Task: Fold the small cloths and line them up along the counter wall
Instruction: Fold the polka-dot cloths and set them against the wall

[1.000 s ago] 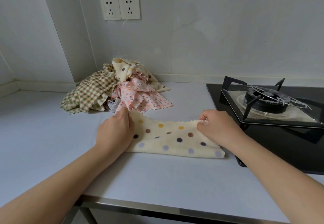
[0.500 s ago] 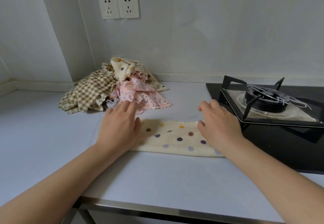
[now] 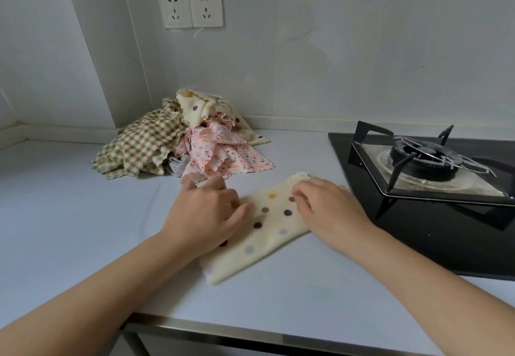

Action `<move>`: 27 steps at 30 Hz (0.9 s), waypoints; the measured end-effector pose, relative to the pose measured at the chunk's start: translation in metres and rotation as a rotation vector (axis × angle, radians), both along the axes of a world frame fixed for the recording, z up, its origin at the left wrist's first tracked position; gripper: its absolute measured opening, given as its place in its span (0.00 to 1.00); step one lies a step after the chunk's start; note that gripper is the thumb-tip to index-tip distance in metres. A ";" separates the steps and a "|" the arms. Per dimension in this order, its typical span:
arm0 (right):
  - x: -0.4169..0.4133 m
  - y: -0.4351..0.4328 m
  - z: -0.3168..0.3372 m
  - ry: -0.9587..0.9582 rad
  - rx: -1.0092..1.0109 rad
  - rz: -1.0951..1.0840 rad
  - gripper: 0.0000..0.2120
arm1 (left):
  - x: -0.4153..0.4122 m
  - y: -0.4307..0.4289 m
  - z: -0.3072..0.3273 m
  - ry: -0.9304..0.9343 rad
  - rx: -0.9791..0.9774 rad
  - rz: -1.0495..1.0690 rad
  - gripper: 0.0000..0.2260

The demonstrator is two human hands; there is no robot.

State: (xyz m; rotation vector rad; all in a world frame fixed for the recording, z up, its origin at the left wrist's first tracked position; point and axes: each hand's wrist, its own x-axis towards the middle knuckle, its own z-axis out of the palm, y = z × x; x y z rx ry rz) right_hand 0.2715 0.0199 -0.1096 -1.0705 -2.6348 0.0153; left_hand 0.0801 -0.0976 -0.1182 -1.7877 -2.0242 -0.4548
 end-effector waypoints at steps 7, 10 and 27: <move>0.003 0.008 -0.001 -0.004 -0.136 0.166 0.24 | -0.004 -0.004 -0.004 -0.168 -0.417 -0.532 0.30; 0.007 0.003 0.008 0.015 -0.221 0.312 0.31 | -0.001 0.003 -0.013 -0.154 -0.370 -0.470 0.29; 0.000 -0.009 -0.007 0.351 -0.439 0.443 0.19 | -0.031 -0.009 -0.002 -0.327 -0.023 -0.088 0.21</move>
